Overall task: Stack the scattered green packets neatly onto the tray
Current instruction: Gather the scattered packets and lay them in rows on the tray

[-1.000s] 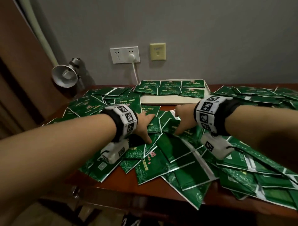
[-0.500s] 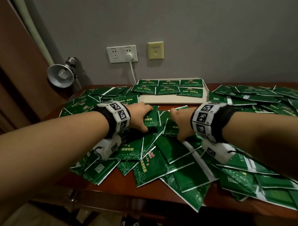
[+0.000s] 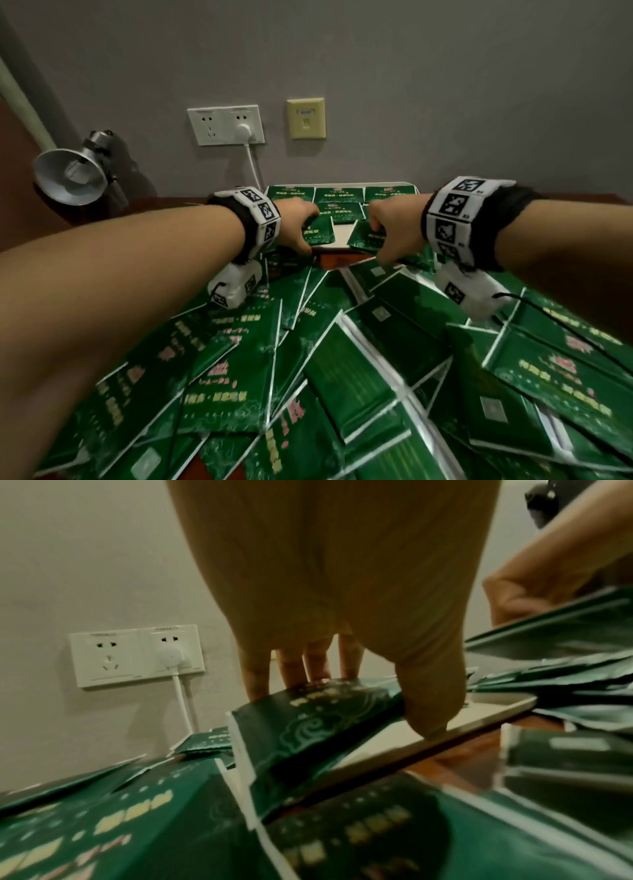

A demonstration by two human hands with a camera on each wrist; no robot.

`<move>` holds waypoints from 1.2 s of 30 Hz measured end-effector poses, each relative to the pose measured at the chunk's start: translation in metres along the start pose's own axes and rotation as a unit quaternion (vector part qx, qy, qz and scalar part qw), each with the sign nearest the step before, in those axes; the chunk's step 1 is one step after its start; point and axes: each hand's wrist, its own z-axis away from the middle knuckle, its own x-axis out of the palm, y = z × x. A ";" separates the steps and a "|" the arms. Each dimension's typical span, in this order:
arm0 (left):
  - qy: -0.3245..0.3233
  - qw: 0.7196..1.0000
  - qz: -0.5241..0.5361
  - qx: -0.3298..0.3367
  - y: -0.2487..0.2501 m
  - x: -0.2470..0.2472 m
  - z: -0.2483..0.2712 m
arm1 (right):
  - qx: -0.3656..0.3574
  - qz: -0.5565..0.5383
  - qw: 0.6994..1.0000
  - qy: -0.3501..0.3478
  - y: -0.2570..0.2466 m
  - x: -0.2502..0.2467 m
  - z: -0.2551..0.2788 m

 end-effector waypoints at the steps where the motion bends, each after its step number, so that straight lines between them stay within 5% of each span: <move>1: -0.011 1.000 -0.012 0.000 -0.003 0.002 -0.010 | 0.000 0.003 1.000 0.005 0.002 -0.001 -0.011; 8: -0.067 0.997 -0.042 0.020 -0.041 0.022 -0.050 | -0.024 0.022 0.999 0.010 -0.001 -0.003 -0.092; 12: -0.006 0.999 0.026 0.028 -0.062 0.030 -0.045 | -0.031 0.038 0.999 -0.005 -0.013 0.013 -0.120; 16: 0.052 0.998 0.002 -0.043 -0.091 0.032 -0.029 | -0.084 0.032 0.995 0.043 -0.033 0.018 -0.130; 20: -0.023 0.990 0.052 -0.127 -0.113 0.037 -0.017 | -0.177 0.014 0.984 0.023 -0.065 0.019 -0.130; 24: -0.099 0.981 0.050 -0.157 -0.122 0.040 -0.007 | -0.142 0.025 0.989 -0.003 -0.083 0.023 -0.137; 30: -0.115 0.979 0.023 -0.170 -0.134 0.047 0.001 | -0.103 0.033 0.992 -0.062 -0.085 0.024 -0.143; 36: -0.118 0.979 -0.044 -0.163 -0.131 0.037 -0.002 | -0.086 0.053 0.995 -0.010 -0.084 0.018 -0.144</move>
